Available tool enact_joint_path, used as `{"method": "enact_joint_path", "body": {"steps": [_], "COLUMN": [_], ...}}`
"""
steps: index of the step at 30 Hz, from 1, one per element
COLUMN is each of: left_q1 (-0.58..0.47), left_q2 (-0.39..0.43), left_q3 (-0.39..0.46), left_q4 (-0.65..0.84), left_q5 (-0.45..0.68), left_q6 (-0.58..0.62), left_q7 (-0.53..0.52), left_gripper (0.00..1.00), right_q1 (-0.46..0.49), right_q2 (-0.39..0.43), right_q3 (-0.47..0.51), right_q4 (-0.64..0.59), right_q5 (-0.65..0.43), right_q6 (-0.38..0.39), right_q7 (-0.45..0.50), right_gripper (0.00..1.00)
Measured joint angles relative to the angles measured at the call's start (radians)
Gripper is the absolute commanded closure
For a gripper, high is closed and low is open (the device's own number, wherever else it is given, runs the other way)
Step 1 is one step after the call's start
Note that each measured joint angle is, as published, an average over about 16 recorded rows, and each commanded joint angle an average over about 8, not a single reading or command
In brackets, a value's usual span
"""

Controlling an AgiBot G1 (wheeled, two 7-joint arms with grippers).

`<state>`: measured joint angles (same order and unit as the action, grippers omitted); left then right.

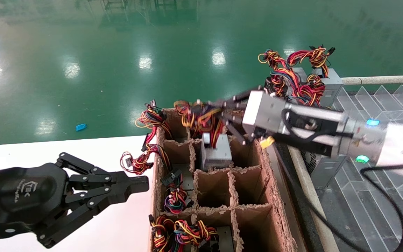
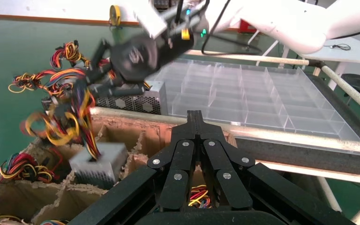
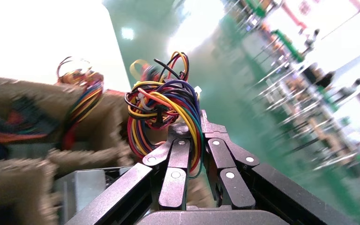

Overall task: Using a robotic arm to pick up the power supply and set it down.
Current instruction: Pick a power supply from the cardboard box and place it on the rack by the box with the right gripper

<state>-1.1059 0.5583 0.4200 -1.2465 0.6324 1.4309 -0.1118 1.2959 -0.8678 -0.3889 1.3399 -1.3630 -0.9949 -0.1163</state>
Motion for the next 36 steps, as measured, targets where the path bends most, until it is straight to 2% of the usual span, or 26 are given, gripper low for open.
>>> {"method": "enact_joint_path", "body": {"steps": [11,20,28,36], "left_q1": [0.000,0.000,0.000,0.000], "left_q2": [0.000,0.000,0.000,0.000], "left_q3": [0.000,0.000,0.000,0.000], "left_q4": [0.000,0.000,0.000,0.000], "left_q5": [0.000,0.000,0.000,0.000], "left_q6": [0.000,0.000,0.000,0.000], "left_q7": [0.000,0.000,0.000,0.000], "left_gripper": [1.00,1.00,1.00,1.00], "right_q1": [0.152,0.261,0.324,0.360], "right_q2": [0.013,0.023,0.052,0.117], "right_q3": [0.046,0.061,0.074,0.108], "right_q4": [0.017,0.013,0.006,0.003], "right_q5": [0.016,-0.018,-0.054,-0.069], "right_q6": [-0.031,-0.036,-0.032,-0.024], "right_q7": [-0.107,-0.167,-0.193,-0.200], "right_gripper": [1.00,1.00,1.00,1.00]}}
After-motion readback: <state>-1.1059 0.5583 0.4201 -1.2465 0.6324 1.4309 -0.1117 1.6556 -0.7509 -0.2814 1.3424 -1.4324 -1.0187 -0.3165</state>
